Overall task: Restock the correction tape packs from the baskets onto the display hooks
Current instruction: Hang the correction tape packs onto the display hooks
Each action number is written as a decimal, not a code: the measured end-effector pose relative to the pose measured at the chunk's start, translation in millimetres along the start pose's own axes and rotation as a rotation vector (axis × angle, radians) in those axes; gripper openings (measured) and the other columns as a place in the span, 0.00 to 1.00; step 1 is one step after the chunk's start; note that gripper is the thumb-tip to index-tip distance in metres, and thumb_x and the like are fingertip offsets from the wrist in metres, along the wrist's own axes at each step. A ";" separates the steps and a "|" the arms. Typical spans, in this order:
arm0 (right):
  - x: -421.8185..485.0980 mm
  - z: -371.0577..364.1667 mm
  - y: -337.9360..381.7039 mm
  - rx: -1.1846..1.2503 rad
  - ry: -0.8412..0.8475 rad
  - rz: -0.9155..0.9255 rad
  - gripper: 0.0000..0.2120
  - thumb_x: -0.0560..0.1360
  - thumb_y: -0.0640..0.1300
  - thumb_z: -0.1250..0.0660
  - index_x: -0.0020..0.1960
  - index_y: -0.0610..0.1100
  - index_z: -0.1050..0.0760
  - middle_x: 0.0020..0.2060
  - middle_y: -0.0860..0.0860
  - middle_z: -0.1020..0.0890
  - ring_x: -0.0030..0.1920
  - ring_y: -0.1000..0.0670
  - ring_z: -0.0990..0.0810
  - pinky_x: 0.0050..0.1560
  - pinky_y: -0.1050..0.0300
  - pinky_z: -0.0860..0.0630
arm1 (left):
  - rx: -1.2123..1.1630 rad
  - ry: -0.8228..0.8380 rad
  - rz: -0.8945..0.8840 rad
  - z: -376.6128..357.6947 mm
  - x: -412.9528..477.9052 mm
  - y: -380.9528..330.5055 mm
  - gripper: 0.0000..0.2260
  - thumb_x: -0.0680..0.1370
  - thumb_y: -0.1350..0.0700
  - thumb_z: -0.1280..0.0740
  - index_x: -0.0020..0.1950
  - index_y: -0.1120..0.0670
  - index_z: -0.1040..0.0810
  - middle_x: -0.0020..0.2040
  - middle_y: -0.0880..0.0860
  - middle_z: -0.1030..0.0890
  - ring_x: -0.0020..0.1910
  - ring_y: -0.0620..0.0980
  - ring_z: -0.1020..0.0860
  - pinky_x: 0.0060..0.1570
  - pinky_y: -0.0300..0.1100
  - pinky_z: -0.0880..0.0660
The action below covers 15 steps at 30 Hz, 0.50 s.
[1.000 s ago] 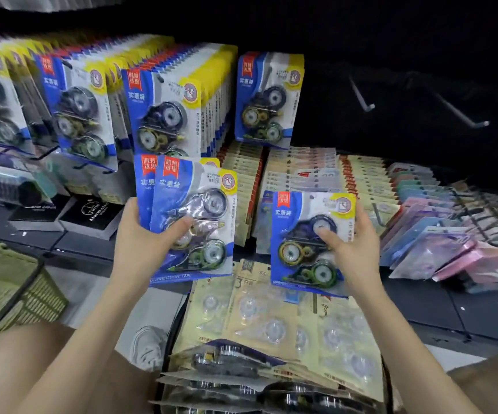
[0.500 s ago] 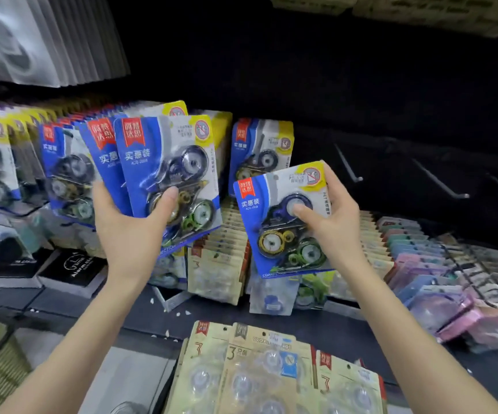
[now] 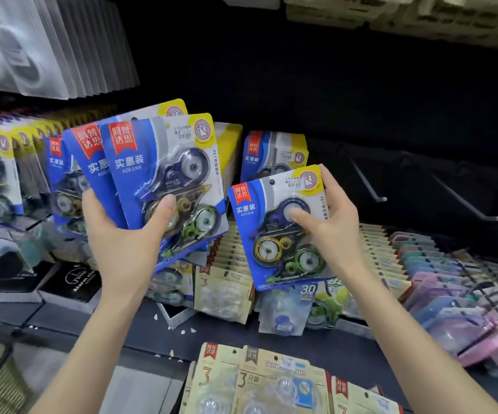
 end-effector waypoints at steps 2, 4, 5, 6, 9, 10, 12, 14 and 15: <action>1.0 -0.1 1.0 0.001 -0.017 0.005 0.39 0.72 0.35 0.26 0.73 0.60 0.39 0.63 0.48 0.20 0.61 0.51 0.20 0.61 0.47 0.21 | 0.004 0.032 -0.006 0.1 3.2 -0.1 0.22 0.73 0.62 0.25 0.55 0.42 0.32 0.53 0.34 0.22 0.52 0.32 0.22 0.52 0.30 0.26; 4.2 -0.8 0.8 -0.002 -0.020 0.017 0.39 0.72 0.35 0.26 0.70 0.64 0.40 0.63 0.47 0.21 0.60 0.51 0.20 0.59 0.50 0.20 | 0.018 0.079 -0.016 -4.2 4.1 -2.1 0.23 0.73 0.64 0.26 0.54 0.42 0.33 0.49 0.26 0.22 0.51 0.28 0.23 0.52 0.27 0.27; 6.4 -1.4 -1.3 -0.008 -0.019 0.023 0.38 0.72 0.35 0.26 0.69 0.66 0.39 0.63 0.48 0.21 0.61 0.52 0.20 0.60 0.49 0.21 | 0.020 0.098 -0.019 -6.5 4.1 -2.4 0.23 0.73 0.65 0.26 0.53 0.42 0.34 0.48 0.23 0.23 0.50 0.27 0.24 0.50 0.25 0.28; 9.0 -2.1 -5.5 -0.008 -0.017 0.021 0.38 0.71 0.36 0.26 0.68 0.67 0.38 0.64 0.50 0.21 0.61 0.52 0.20 0.61 0.48 0.21 | 0.016 0.112 -0.020 -8.3 4.3 -1.9 0.23 0.73 0.66 0.27 0.53 0.43 0.34 0.47 0.23 0.24 0.50 0.26 0.24 0.50 0.24 0.29; 19.1 -6.4 -24.9 0.017 -0.004 -0.034 0.35 0.75 0.36 0.29 0.72 0.62 0.39 0.64 0.50 0.21 0.61 0.55 0.20 0.60 0.57 0.22 | 0.005 0.124 -0.012 -10.1 6.6 2.5 0.23 0.73 0.65 0.27 0.54 0.42 0.33 0.48 0.24 0.23 0.51 0.28 0.23 0.50 0.25 0.28; 24.5 -7.7 -32.5 0.022 -0.004 -0.051 0.33 0.77 0.37 0.31 0.75 0.58 0.40 0.65 0.49 0.22 0.61 0.54 0.21 0.59 0.60 0.22 | 0.004 0.127 -0.004 -9.9 7.6 5.2 0.23 0.73 0.64 0.26 0.54 0.42 0.33 0.49 0.26 0.22 0.51 0.30 0.22 0.51 0.27 0.27; 36.7 -11.1 -43.8 0.011 -0.015 -0.063 0.31 0.79 0.39 0.34 0.78 0.54 0.43 0.68 0.49 0.25 0.65 0.53 0.23 0.64 0.56 0.24 | 0.013 0.134 0.005 -9.3 9.3 10.0 0.23 0.73 0.63 0.25 0.55 0.41 0.32 0.50 0.29 0.21 0.52 0.32 0.21 0.52 0.29 0.26; 50.8 -15.6 -54.3 -0.009 -0.024 -0.065 0.30 0.79 0.39 0.35 0.77 0.52 0.41 0.69 0.51 0.26 0.67 0.54 0.26 0.67 0.50 0.26 | 0.030 0.146 0.019 -10.1 8.9 13.3 0.24 0.72 0.63 0.25 0.56 0.42 0.32 0.49 0.29 0.21 0.51 0.31 0.21 0.51 0.28 0.26; 58.2 -18.0 -60.9 -0.006 -0.037 -0.090 0.28 0.79 0.39 0.35 0.76 0.51 0.38 0.67 0.51 0.24 0.66 0.54 0.25 0.67 0.49 0.26 | 0.036 0.149 0.019 -10.7 8.8 13.6 0.24 0.72 0.62 0.25 0.57 0.42 0.32 0.49 0.28 0.21 0.52 0.31 0.21 0.51 0.28 0.26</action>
Point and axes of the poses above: each hand's wrist, its own x-axis towards the middle knuckle, its own z-axis out of the back of the hand, y = z × x, the point moved 7 cm from there along x, towards the middle knuckle
